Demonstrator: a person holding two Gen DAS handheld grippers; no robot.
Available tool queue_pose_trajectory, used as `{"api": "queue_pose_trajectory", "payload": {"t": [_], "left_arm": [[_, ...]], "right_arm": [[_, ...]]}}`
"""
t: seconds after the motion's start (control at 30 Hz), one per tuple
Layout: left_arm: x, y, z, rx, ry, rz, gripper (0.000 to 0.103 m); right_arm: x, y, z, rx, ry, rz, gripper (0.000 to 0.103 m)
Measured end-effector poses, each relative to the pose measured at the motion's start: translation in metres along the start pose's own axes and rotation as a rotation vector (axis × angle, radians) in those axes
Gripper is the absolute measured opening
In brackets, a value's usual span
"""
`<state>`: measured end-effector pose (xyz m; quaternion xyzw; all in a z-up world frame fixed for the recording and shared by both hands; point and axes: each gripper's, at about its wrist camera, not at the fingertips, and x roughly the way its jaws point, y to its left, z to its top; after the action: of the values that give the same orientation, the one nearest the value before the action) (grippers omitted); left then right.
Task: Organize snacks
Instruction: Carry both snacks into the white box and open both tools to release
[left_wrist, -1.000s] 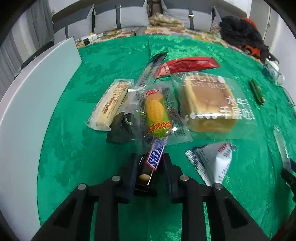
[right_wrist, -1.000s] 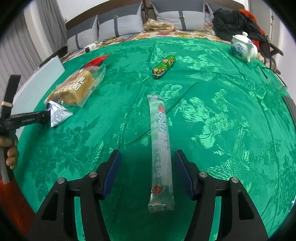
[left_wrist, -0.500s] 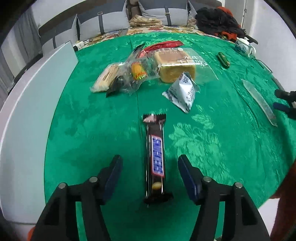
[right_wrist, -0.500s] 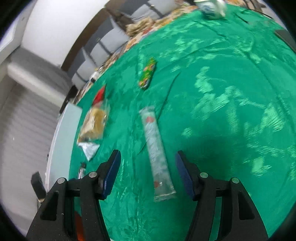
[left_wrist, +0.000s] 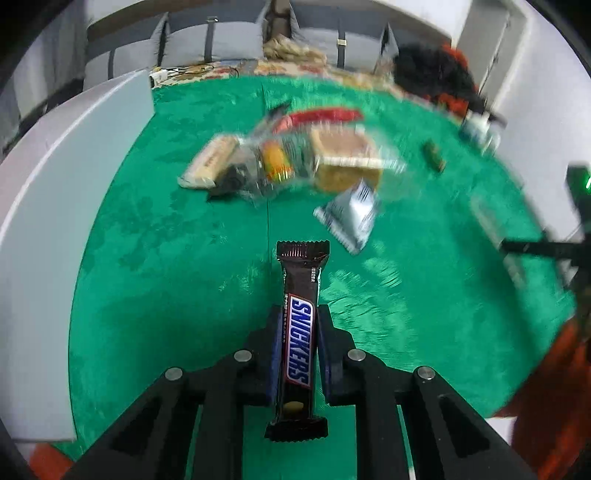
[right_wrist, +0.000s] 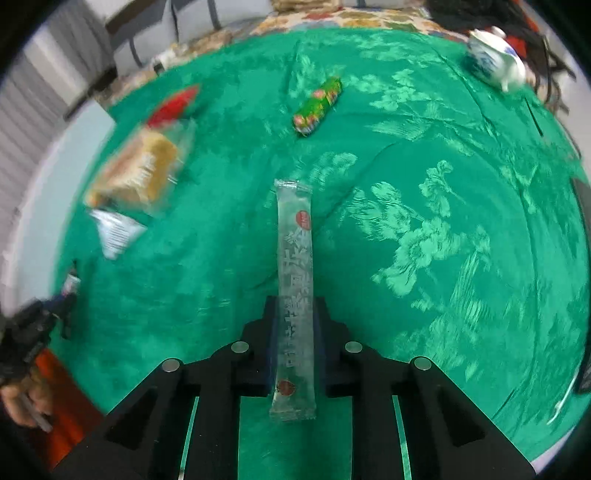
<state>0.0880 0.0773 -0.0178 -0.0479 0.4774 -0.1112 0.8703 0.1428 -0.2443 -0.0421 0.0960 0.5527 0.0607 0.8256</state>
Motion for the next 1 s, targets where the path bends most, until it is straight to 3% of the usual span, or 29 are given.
{"api": "queue_pose_trajectory", "payload": {"t": [0.13, 0.27, 0.5, 0.7, 0.77, 0.83, 0.9, 1.0], "left_arm": [[-0.044, 0.018, 0.008, -0.066, -0.082, -0.068, 0.017], [-0.085, 0.058, 0.020, -0.141, -0.152, -0.058, 0.017], [-0.143, 0.186, 0.025, -0.279, -0.207, 0.168, 0.017], [-0.146, 0.257, 0.014, -0.348, -0.163, 0.319, 0.017], [-0.145, 0.272, 0.007, -0.364, -0.151, 0.345, 0.024], [-0.142, 0.279, 0.002, -0.372, -0.136, 0.383, 0.056], [-0.148, 0.281, -0.006, -0.375, -0.159, 0.418, 0.069], [-0.151, 0.266, -0.016, -0.371, -0.191, 0.380, 0.073]], "right_arm": [[-0.025, 0.015, -0.001, 0.079, -0.026, 0.155, 0.018], [-0.040, 0.079, 0.013, 0.058, -0.041, 0.330, 0.018], [-0.033, 0.274, 0.049, -0.147, -0.016, 0.585, 0.019], [-0.013, 0.411, 0.053, -0.305, -0.003, 0.623, 0.019], [-0.003, 0.438, 0.055, -0.325, -0.007, 0.635, 0.028], [0.004, 0.451, 0.057, -0.315, -0.016, 0.638, 0.046], [-0.007, 0.447, 0.054, -0.319, -0.046, 0.637, 0.047], [-0.014, 0.415, 0.045, -0.373, -0.141, 0.540, 0.062]]}}
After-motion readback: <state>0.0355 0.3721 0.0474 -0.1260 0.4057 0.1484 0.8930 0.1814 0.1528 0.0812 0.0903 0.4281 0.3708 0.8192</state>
